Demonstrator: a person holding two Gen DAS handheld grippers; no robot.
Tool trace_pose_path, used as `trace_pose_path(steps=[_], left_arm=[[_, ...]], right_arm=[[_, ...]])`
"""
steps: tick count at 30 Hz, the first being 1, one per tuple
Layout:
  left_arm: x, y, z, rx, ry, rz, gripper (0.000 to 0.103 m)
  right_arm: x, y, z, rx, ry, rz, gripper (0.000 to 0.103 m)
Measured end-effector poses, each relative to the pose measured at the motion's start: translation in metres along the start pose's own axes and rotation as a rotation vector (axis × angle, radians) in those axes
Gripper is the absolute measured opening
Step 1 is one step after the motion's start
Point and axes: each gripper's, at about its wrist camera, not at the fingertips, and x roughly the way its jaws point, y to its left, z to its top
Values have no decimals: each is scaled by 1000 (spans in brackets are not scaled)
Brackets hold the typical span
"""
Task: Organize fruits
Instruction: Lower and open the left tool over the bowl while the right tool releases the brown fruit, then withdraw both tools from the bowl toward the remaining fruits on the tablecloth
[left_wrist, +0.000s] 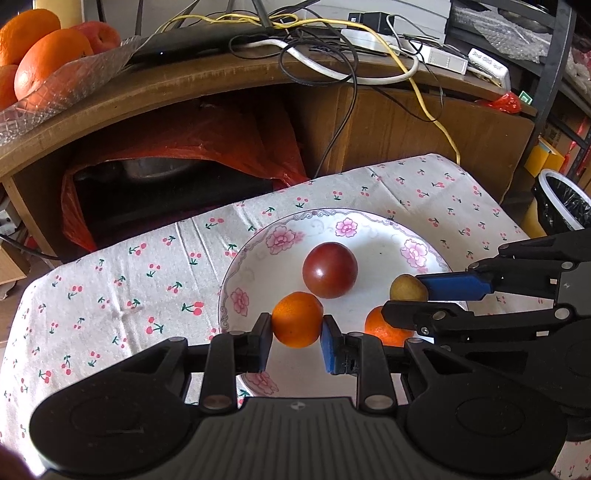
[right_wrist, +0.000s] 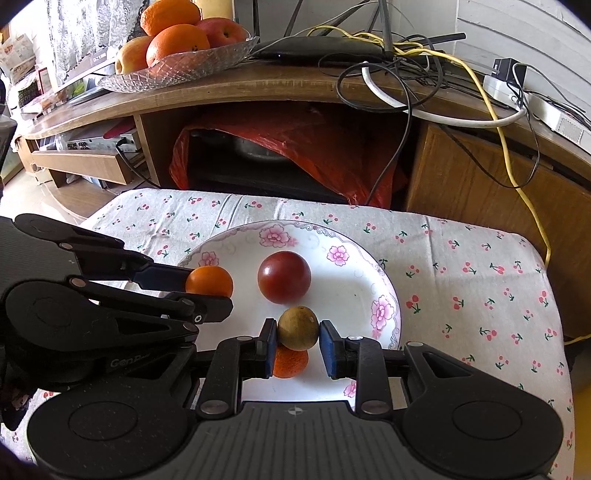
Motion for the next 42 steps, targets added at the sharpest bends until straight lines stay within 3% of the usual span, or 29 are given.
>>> trace_pose_path(steps=[23, 42], left_arm=[[0, -1, 1, 3, -4, 8, 39], [-31, -5, -12, 36, -36, -38, 40]], right_arm=[[-4, -1, -1, 14, -3, 5, 24], [-35, 17, -12, 13, -11, 6, 24]])
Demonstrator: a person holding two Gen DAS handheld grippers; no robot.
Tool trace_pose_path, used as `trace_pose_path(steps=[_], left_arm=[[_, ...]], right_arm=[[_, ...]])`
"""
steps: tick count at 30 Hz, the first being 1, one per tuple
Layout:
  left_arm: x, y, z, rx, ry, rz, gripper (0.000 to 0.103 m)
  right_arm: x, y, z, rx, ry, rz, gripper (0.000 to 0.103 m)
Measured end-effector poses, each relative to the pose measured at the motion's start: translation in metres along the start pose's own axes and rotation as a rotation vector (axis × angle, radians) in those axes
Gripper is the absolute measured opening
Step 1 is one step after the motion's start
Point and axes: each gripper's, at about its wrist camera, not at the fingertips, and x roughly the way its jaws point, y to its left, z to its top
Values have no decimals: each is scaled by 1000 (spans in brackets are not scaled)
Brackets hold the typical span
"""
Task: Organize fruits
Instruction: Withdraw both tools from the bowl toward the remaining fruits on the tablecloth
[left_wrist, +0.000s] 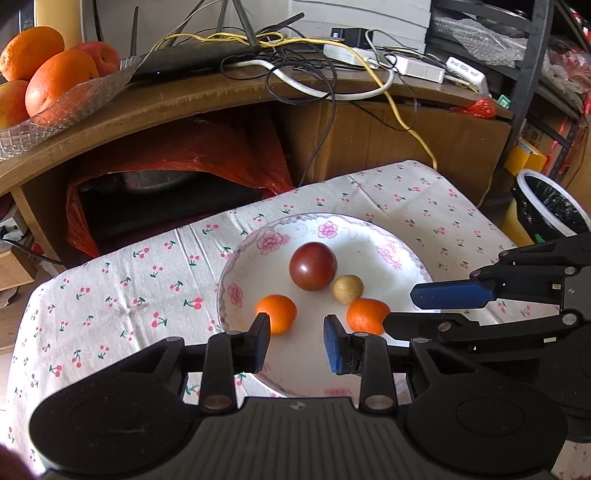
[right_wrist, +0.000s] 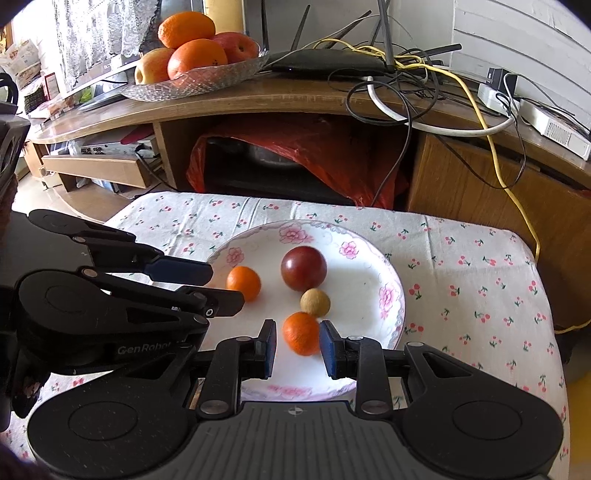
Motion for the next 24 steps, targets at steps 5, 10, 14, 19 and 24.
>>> trace_pose_path(steps=[5, 10, 14, 19, 24], left_arm=[[-14, -3, -12, 33, 2, -27, 41], [-25, 0, -26, 50, 19, -44, 44], [-30, 1, -38, 82, 44, -57, 44], [-32, 2, -48, 126, 75, -88, 44], [-31, 0, -58, 167, 106, -103, 44]], right_arm=[[-10, 9, -10, -1, 12, 11, 25], [-15, 21, -21, -20, 36, 21, 27], [-17, 26, -29, -32, 66, 26, 27], [-20, 25, -40, -41, 107, 29, 27], [-17, 23, -49, -49, 140, 46, 27]])
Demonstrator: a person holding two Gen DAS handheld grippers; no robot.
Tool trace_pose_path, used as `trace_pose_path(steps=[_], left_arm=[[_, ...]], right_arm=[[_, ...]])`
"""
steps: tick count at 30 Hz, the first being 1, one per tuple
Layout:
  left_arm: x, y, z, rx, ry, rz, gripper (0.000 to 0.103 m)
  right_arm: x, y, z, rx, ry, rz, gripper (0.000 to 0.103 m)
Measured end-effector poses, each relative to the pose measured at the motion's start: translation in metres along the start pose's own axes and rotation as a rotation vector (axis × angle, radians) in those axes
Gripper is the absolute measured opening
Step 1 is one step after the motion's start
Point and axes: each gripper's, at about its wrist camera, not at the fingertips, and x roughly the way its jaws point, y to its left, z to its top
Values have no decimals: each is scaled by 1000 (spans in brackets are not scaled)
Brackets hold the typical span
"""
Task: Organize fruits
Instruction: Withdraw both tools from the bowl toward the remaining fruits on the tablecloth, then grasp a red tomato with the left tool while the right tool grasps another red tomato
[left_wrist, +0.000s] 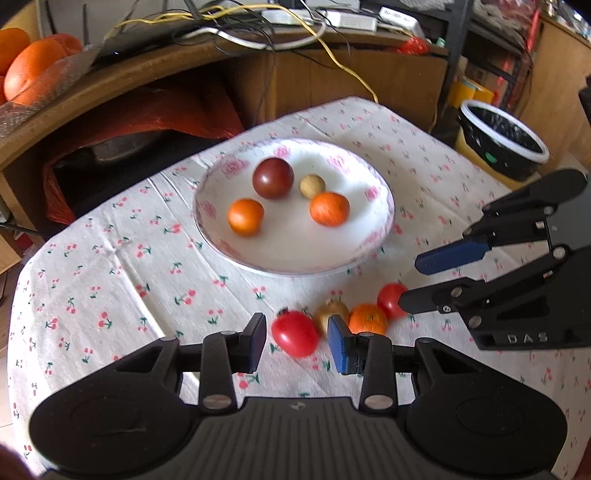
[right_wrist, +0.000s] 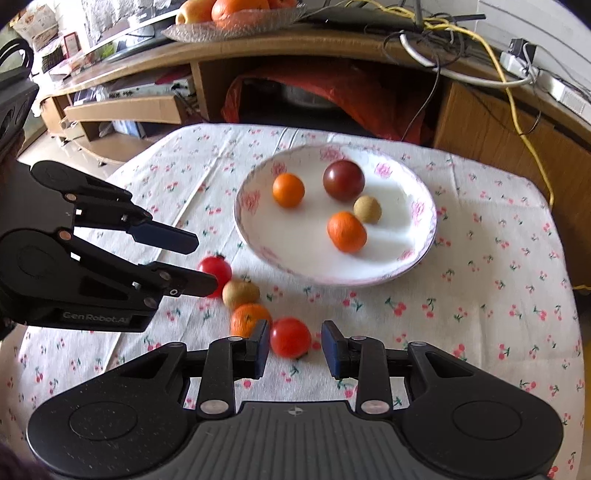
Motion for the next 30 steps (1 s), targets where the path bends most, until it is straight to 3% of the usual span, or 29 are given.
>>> trace_pose_path(steps=[18, 30], left_arm=[[24, 2, -5, 64, 62, -16, 44], [29, 1, -2, 67, 33, -24, 44]], right_arm=[[23, -3, 0, -85, 63, 77, 29], [24, -12, 3, -91, 61, 112, 30]])
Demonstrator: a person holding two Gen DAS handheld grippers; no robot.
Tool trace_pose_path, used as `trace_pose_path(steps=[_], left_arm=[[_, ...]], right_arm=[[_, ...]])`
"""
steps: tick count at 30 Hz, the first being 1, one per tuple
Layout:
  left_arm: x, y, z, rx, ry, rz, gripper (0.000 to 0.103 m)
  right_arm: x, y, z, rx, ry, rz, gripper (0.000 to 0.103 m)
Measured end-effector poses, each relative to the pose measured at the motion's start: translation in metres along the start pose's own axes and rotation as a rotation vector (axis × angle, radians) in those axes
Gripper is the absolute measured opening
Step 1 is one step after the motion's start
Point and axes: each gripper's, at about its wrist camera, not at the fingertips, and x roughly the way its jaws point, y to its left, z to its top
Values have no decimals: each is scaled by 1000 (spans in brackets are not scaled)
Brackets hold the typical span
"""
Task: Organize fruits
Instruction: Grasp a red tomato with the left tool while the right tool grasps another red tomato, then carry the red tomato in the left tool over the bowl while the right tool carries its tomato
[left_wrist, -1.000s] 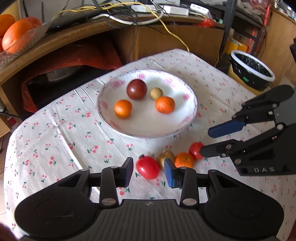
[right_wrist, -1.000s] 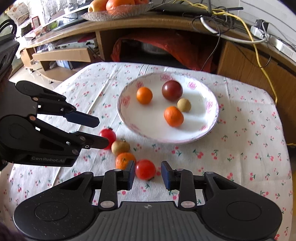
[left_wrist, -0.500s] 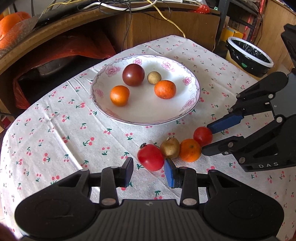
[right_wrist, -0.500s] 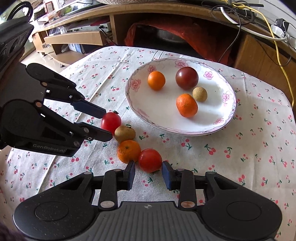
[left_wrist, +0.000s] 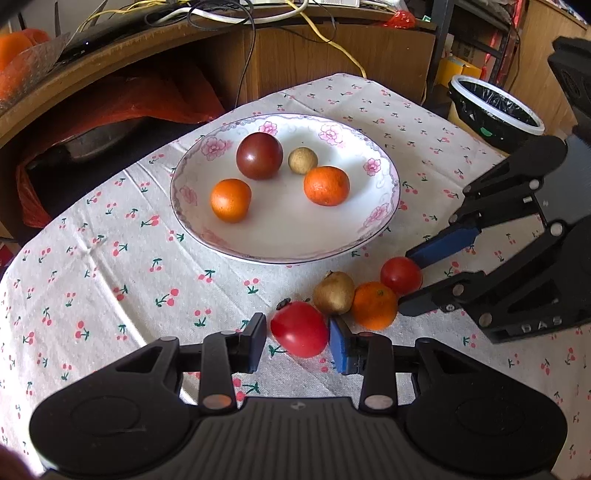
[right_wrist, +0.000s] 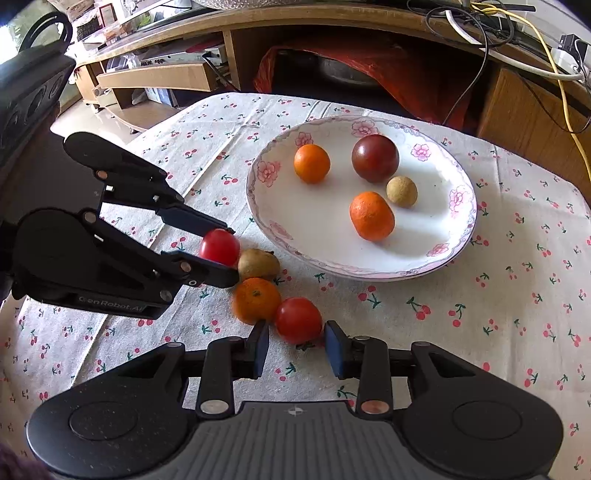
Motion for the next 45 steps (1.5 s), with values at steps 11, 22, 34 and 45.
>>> trace_pose_path(steps=[11, 22, 34, 45], left_arm=[[-2, 0, -3, 4, 1, -3, 40], [-1, 1, -3, 1, 8, 0, 40], [-2, -2, -4, -1, 5, 20, 40], [-10, -3, -9, -3, 16, 17, 40]], right_arm=[[6, -2, 1, -8, 2, 10, 31], [14, -5, 8, -28, -24, 25, 37], [14, 0, 10, 5, 4, 3, 22], [1, 8, 0, 4, 17, 5, 21]])
